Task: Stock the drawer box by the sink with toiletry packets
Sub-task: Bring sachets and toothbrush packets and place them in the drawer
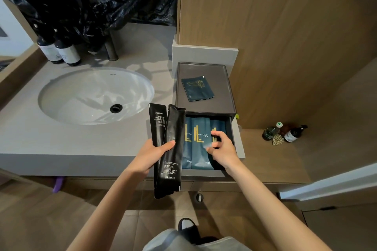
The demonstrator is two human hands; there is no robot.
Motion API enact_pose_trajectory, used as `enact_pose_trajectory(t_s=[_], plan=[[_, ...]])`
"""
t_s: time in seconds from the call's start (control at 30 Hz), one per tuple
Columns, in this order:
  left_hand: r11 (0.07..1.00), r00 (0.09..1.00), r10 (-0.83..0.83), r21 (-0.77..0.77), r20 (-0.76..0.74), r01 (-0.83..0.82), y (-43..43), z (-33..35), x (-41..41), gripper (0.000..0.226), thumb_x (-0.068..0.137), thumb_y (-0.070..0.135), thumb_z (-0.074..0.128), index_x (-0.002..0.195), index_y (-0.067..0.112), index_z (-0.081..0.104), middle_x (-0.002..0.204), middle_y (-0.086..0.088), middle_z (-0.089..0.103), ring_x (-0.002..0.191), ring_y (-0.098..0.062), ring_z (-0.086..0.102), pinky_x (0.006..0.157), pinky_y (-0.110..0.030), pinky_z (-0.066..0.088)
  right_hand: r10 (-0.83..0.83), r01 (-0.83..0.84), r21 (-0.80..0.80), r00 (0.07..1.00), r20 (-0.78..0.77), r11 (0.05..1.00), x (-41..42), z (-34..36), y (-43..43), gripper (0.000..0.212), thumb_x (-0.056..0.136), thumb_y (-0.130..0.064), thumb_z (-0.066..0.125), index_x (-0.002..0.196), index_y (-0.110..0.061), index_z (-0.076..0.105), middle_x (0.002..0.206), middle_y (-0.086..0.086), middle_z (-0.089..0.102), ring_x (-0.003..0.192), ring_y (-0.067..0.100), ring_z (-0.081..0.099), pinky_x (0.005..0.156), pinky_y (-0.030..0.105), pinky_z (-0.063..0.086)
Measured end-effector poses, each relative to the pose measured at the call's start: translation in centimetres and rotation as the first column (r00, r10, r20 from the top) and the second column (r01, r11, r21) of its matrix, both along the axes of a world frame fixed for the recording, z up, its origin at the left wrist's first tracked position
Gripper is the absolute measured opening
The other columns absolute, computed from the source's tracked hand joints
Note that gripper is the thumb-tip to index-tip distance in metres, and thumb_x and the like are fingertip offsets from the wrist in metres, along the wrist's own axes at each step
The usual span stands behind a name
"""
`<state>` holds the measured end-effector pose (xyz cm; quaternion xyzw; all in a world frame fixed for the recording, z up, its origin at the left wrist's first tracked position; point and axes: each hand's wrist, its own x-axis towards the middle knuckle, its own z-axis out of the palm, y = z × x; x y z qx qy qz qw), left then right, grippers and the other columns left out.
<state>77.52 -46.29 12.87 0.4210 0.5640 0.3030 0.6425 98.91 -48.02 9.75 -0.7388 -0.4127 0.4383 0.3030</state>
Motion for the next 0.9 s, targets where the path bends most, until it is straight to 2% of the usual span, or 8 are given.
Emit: enact_pose_trajectory(t_s=[0.1, 0.33, 0.5, 0.6, 0.7, 0.77, 0.83, 0.9], plan=[[1.000, 1.000, 0.004, -0.008, -0.006, -0.004, 0.0, 0.0, 0.0, 0.008, 0.087, 0.017, 0.065, 0.095, 0.018, 0.064, 0.092, -0.004, 0.072, 0.086, -0.021, 0.069, 0.085, -0.037, 0.053, 0.048, -0.053, 0.048, 0.995, 0.093, 0.997, -0.6, 0.3, -0.1, 0.058, 0.088, -0.002, 0.063, 0.141, -0.017, 0.043, 0.079, 0.002, 0.052, 0.070, 0.011, 0.051, 0.081, 0.030, 0.047], [1.000, 1.000, 0.015, -0.023, -0.012, -0.016, 0.2, 0.0, -0.1, 0.013, 0.087, 0.017, 0.065, 0.100, 0.014, 0.064, 0.095, -0.008, 0.072, 0.087, -0.024, 0.069, 0.081, -0.035, 0.054, 0.246, -0.352, 0.077, 0.779, 0.577, 0.933, -0.8, 1.5, -0.7, 0.070, 0.087, -0.029, 0.067, 0.148, -0.023, 0.034, 0.137, 0.001, 0.041, 0.125, 0.019, 0.043, 0.098, 0.033, 0.046], [0.999, 1.000, 0.028, -0.036, -0.006, -0.028, 0.2, 0.3, -0.2, 0.013, 0.087, 0.015, 0.065, 0.100, 0.013, 0.063, 0.095, -0.008, 0.071, 0.086, -0.024, 0.068, 0.079, -0.034, 0.053, 0.575, -0.647, -0.086, 0.599, 0.557, 0.757, 0.7, 2.0, 0.0, 0.079, 0.086, -0.043, 0.065, 0.152, -0.031, 0.021, 0.161, -0.007, 0.017, 0.149, 0.023, 0.007, 0.119, 0.044, 0.019], [0.999, 0.999, 0.037, -0.037, -0.001, -0.037, 0.3, 0.4, -0.2, 0.012, 0.087, 0.015, 0.065, 0.099, 0.014, 0.063, 0.093, -0.008, 0.071, 0.084, -0.022, 0.069, 0.075, -0.032, 0.053, 0.632, -0.680, -0.160, 0.534, 0.562, 0.716, 0.6, 1.5, 0.2, 0.083, 0.087, -0.045, 0.064, 0.153, -0.031, 0.016, 0.162, -0.006, 0.010, 0.150, 0.022, 0.003, 0.120, 0.042, 0.014], [0.999, 1.000, 0.029, -0.026, -0.008, -0.029, 0.3, 0.5, -0.1, 0.011, 0.087, 0.015, 0.065, 0.098, 0.014, 0.063, 0.094, -0.007, 0.071, 0.085, -0.022, 0.068, 0.075, -0.031, 0.053, 0.637, -0.682, -0.176, 0.516, 0.572, 0.710, 0.7, 1.7, 0.4, 0.080, 0.087, -0.043, 0.064, 0.152, -0.031, 0.019, 0.162, -0.005, 0.014, 0.150, 0.022, 0.008, 0.120, 0.040, 0.015], [1.000, 1.000, 0.022, -0.013, -0.016, -0.022, 0.3, 0.6, -0.2, 0.011, 0.087, 0.016, 0.065, 0.098, 0.015, 0.064, 0.095, -0.007, 0.071, 0.085, -0.021, 0.068, 0.074, -0.030, 0.053, 0.608, -0.673, -0.143, 0.531, 0.590, 0.726, 1.0, 2.5, 0.9, 0.069, 0.089, -0.040, 0.063, 0.149, -0.031, 0.030, 0.157, -0.004, 0.030, 0.145, 0.021, 0.027, 0.117, 0.041, 0.028], [1.000, 0.999, 0.023, 0.000, -0.022, -0.023, 0.4, 0.7, -0.4, 0.012, 0.087, 0.017, 0.066, 0.099, 0.016, 0.064, 0.096, -0.006, 0.071, 0.087, -0.022, 0.069, 0.077, -0.032, 0.054, 0.494, -0.641, 0.014, 0.605, 0.625, 0.767, 1.1, 3.9, 1.9, 0.049, 0.092, -0.034, 0.059, 0.139, -0.032, 0.047, 0.143, -0.006, 0.052, 0.129, 0.017, 0.050, 0.104, 0.043, 0.046], [0.999, 0.999, 0.036, 0.007, -0.029, -0.036, 0.6, 0.8, -0.5, 0.012, 0.086, 0.018, 0.067, 0.098, 0.020, 0.064, 0.098, -0.005, 0.072, 0.090, -0.023, 0.069, 0.084, -0.037, 0.054, 0.358, -0.602, 0.182, 0.661, 0.659, 0.778, 0.9, 5.8, 3.5, 0.036, 0.094, -0.030, 0.056, 0.129, -0.030, 0.056, 0.131, -0.008, 0.061, 0.119, 0.013, 0.057, 0.097, 0.040, 0.051]])
